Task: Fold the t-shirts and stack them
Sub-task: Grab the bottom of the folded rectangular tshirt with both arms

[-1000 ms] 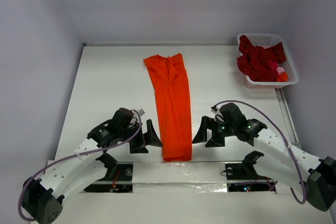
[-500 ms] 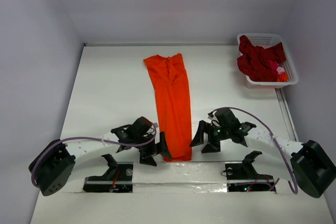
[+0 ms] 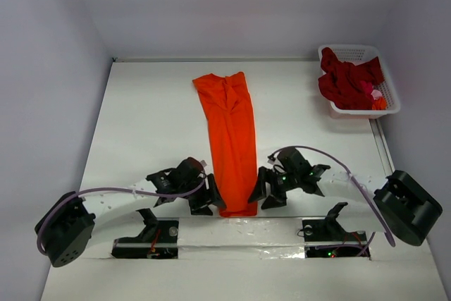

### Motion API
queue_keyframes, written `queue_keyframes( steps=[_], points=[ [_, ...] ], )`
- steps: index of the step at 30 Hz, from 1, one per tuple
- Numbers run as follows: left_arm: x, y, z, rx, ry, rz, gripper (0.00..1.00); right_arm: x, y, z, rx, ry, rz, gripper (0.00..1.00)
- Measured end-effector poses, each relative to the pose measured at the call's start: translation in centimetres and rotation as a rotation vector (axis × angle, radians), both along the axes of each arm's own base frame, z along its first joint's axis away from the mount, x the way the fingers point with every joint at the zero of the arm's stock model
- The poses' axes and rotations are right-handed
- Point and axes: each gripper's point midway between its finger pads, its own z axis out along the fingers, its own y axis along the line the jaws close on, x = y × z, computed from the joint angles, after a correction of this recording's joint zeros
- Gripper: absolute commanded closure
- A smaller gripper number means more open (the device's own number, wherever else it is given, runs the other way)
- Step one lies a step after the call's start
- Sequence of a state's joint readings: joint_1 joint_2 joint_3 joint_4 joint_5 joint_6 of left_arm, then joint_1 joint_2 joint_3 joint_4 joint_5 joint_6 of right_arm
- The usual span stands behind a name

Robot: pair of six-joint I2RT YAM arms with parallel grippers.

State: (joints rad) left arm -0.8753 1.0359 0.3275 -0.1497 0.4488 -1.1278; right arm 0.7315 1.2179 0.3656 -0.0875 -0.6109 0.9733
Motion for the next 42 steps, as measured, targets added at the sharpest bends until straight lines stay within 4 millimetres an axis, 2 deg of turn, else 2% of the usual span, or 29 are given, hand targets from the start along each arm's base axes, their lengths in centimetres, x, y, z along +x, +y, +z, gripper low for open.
queue_keyframes(
  steps=[2, 8, 14, 23, 25, 26, 33, 40, 42],
  points=[
    [0.4, 0.5, -0.1, 0.026, -0.020, 0.031, 0.49, -0.3, 0.5, -0.1, 0.005, 0.003, 0.018, 0.24],
    [1.2, 1.1, -0.1, 0.054, -0.041, 0.099, 0.53, -0.5, 1.4, -0.3, 0.014, 0.001, 0.041, 0.35],
    [1.3, 1.1, 0.0, 0.046, -0.037, 0.130, 0.51, -0.3, 1.6, -0.4, 0.014, -0.003, 0.029, 0.36],
    [1.5, 0.6, -0.9, 0.048, -0.016, 0.133, 0.49, -0.3, 1.8, -0.5, 0.009, -0.004, 0.023, 0.36],
    [1.6, 0.4, -0.9, 0.040, -0.018, 0.133, 0.50, -0.4, 1.8, -0.4, 0.010, -0.005, 0.025, 0.37],
    [1.7, 0.3, -0.9, 0.036, -0.018, 0.132, 0.50, -0.4, 1.8, -0.4, 0.010, -0.005, 0.025, 0.42],
    [1.8, 0.2, -1.0, 0.031, -0.016, 0.142, 0.57, -0.4, 2.1, -0.3, 0.016, -0.008, 0.021, 0.56],
    [1.6, 0.3, -1.2, 0.034, -0.006, 0.149, 0.61, -0.5, 2.4, -0.7, 0.015, -0.002, 0.027, 0.56],
    [1.7, 0.3, -1.3, 0.035, -0.005, 0.150, 0.64, -0.5, 2.4, -0.8, 0.014, 0.000, 0.026, 0.55]
  ],
)
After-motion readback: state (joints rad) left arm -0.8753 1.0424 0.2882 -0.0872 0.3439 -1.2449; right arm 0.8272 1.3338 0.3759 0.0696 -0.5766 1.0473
